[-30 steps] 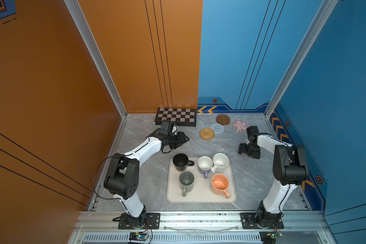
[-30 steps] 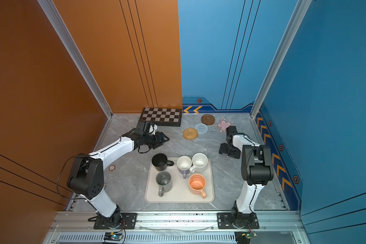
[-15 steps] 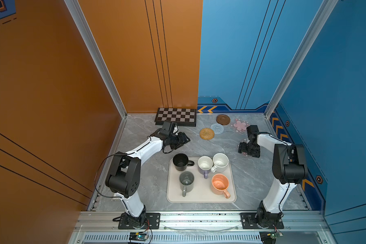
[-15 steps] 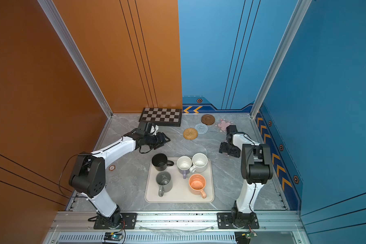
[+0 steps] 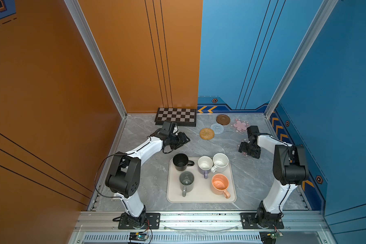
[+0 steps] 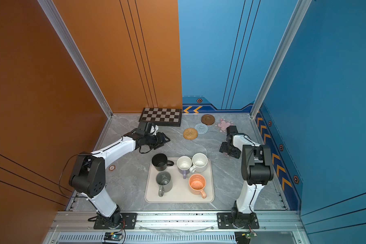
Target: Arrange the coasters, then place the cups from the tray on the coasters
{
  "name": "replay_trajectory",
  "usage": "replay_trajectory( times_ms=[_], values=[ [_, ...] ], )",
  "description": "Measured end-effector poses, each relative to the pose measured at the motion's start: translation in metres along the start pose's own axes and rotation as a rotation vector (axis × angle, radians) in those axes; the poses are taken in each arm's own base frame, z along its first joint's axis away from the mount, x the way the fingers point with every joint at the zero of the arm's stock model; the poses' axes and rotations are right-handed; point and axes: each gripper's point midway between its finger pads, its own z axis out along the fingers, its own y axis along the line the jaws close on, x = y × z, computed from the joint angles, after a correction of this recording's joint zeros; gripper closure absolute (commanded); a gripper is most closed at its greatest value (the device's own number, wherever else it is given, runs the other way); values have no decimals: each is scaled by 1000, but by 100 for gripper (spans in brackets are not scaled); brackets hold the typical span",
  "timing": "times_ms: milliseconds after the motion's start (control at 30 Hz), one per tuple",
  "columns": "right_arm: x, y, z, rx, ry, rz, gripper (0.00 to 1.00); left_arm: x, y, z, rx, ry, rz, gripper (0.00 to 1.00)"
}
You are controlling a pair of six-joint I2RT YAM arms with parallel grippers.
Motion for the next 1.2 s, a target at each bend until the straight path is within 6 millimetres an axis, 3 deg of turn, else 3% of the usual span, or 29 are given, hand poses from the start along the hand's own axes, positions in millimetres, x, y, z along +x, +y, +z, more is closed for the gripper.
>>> replay_trajectory(
  times_ms=[467, 833, 967, 1200],
  values=[
    [-15, 4, 3, 1, -10, 81, 17, 0, -3, -6, 8, -9, 5, 40],
    [-11, 6, -3, -47, 6, 96, 15, 2, -2, -5, -6, -8, 11, 40],
    [-6, 7, -23, -81, -3, 96, 14, -1, -17, -1, 2, -13, 38, 41],
    [-22, 12, -81, -159, -129, 94, 15, -11, -43, 17, -3, -47, 104, 43]
  ],
)
